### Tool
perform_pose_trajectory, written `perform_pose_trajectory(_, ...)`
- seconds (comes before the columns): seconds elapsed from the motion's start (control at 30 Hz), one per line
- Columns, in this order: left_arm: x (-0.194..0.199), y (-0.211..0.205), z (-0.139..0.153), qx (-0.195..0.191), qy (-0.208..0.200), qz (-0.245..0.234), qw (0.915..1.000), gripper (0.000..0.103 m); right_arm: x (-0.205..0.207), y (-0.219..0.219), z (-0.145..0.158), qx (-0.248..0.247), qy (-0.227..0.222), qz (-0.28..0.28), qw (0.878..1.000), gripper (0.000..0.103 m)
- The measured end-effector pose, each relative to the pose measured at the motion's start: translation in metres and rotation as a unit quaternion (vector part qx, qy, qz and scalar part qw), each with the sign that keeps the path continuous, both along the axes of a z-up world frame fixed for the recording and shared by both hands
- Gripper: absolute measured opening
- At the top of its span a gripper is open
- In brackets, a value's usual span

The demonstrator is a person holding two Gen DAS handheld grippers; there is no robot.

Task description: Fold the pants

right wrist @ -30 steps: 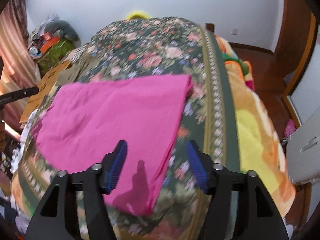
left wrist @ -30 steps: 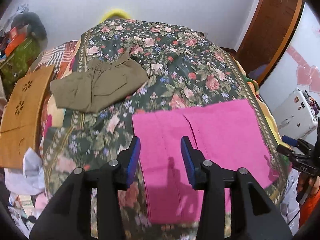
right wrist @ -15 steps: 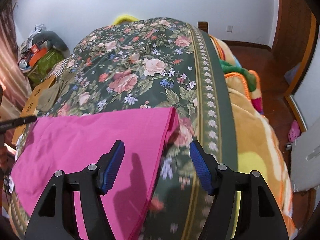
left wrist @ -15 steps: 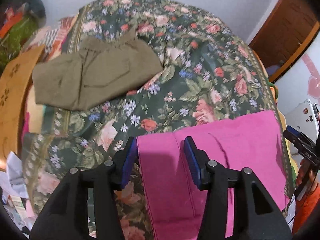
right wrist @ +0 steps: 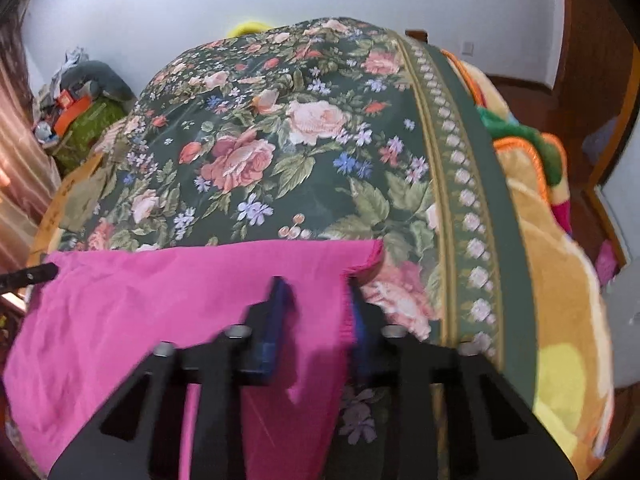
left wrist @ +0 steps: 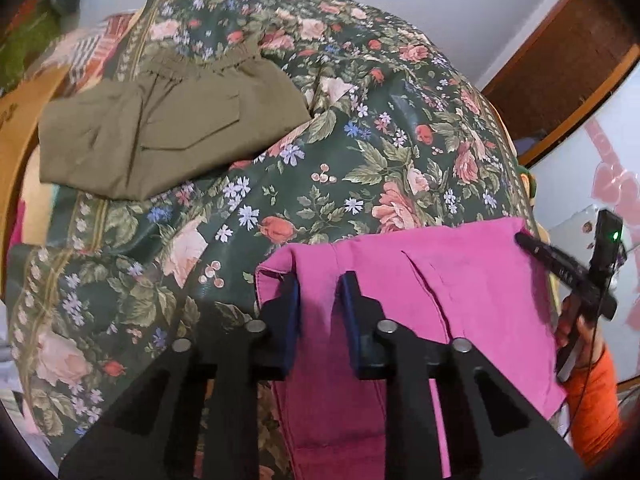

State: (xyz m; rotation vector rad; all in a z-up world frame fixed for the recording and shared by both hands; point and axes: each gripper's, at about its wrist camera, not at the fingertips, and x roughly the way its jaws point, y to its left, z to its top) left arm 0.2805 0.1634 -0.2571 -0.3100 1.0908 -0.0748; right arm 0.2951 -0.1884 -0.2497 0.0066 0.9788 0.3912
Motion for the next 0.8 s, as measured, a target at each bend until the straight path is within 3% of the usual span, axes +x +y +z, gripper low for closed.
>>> perform_pose_trajectory(0.23, -0.007, -0.009, -0.004, 0.069, 0.003, 0.022, 0.9973, 0.018, 0.004, 0.005, -0.002, -0.057, 0.000, 0.029, 0.998, 0.004)
perform_pose_trajectory(0.3, -0.008, -0.009, -0.003, 0.083, 0.007, 0.029, 0.9961, 0.029, 0.005, 0.006, -0.001, -0.063, 0.006, 0.031, 0.997, 0.004)
perform_pose_trajectory(0.43, -0.015, -0.002, 0.014, 0.093, 0.007, 0.034, 0.9951, 0.031, -0.002, 0.005, 0.019, -0.082, 0.000, 0.025, 0.996, 0.008)
perform_pose_trajectory(0.53, -0.022, -0.004, 0.035, 0.117, -0.012, 0.030, 0.9926, 0.031, -0.015, 0.006, 0.039, -0.069, -0.003, 0.032, 0.997, 0.032)
perform_pose_trajectory(0.57, -0.024, -0.005, 0.042, 0.117, -0.020, 0.027, 0.9926, 0.031, -0.020, 0.007, 0.045, -0.065, -0.009, 0.035, 0.997, 0.044)
perform_pose_trajectory(0.6, -0.027, -0.007, 0.050, 0.113, -0.028, 0.023, 0.9929, 0.031, -0.026, 0.009, 0.052, -0.061, -0.018, 0.039, 0.997, 0.049)
perform_pose_trajectory(0.7, -0.035, -0.020, 0.070, 0.112, -0.055, 0.001, 0.9921, 0.031, -0.043, 0.021, 0.069, -0.047, -0.036, 0.063, 0.996, 0.049)
perform_pose_trajectory(0.8, -0.038, -0.039, 0.077, 0.101, -0.063, -0.025, 0.9926, 0.032, -0.054, 0.038, 0.075, -0.022, -0.026, 0.088, 0.996, 0.049)
